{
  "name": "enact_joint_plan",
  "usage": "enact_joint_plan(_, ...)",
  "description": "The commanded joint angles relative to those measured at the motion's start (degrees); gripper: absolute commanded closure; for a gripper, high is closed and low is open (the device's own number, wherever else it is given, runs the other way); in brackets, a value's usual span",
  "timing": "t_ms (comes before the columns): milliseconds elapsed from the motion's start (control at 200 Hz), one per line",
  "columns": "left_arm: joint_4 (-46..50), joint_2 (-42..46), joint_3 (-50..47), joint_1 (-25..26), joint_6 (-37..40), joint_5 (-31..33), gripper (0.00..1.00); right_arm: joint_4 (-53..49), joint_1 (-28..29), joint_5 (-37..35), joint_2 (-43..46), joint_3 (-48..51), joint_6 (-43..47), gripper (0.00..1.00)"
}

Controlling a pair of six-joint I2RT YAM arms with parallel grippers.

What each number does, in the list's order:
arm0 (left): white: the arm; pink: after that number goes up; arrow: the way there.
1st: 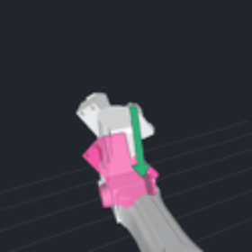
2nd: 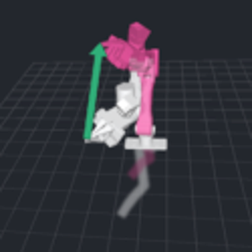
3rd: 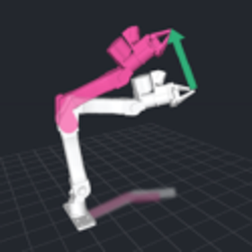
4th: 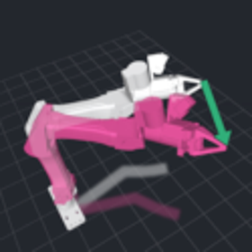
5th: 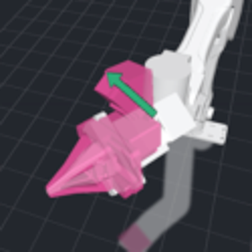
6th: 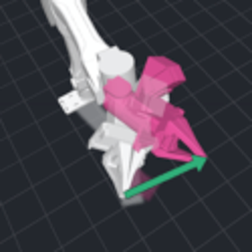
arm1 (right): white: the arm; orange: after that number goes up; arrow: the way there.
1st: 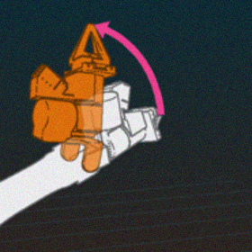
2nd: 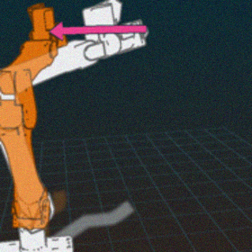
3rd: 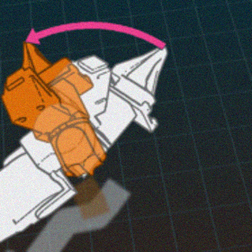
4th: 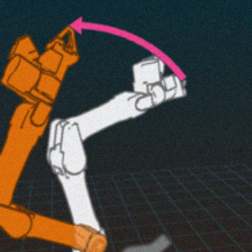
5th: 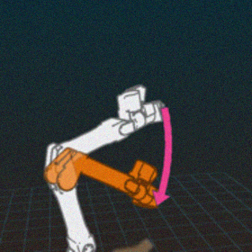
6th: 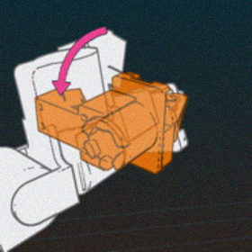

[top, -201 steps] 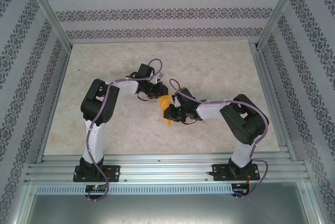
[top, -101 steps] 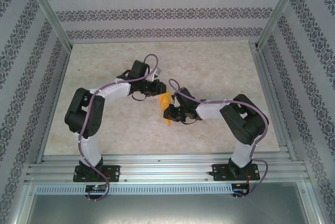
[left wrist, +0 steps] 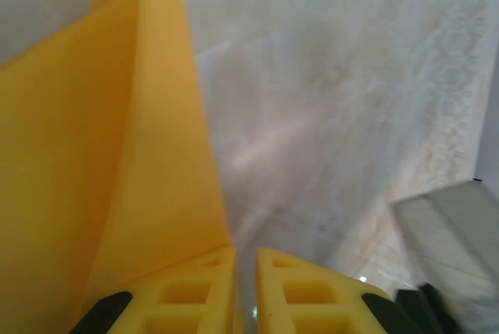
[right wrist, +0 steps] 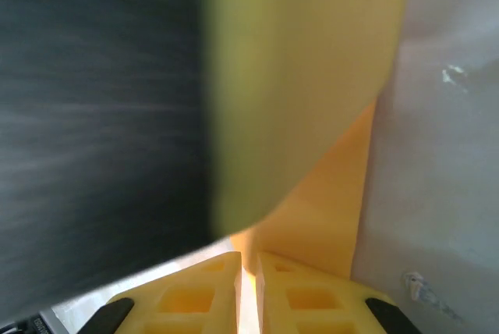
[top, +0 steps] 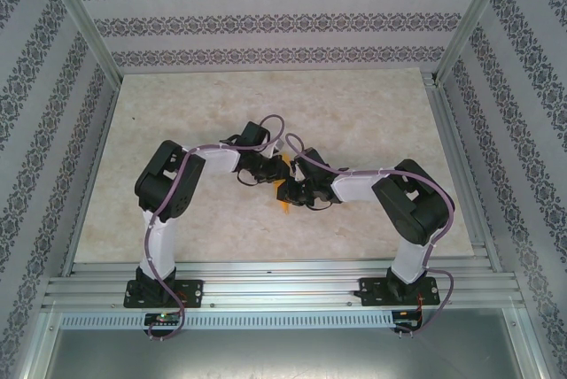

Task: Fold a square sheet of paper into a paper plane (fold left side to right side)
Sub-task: Fold the wing for the fifth time at the center of the table.

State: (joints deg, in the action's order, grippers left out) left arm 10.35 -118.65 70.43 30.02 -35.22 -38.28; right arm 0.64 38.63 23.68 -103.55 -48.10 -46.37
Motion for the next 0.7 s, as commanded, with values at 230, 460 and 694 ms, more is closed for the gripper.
enact_joint_plan(230, 0.0, -3.7, -1.6, 0.0, -0.2, 7.4, 0.89, -5.3, 1.6, -1.2, 1.3, 2.9, 3.8, 0.85)
enact_joint_plan(460, -0.4, -4.3, -2.4, -0.6, -0.2, 8.3, 0.90, -5.3, 2.8, 0.9, 3.7, 6.1, 2.8, 0.85)
enact_joint_plan(694, -0.5, -4.6, -2.6, -0.8, -0.2, 8.5, 0.90, -6.3, 4.3, 2.0, 4.5, 7.2, 2.3, 0.84)
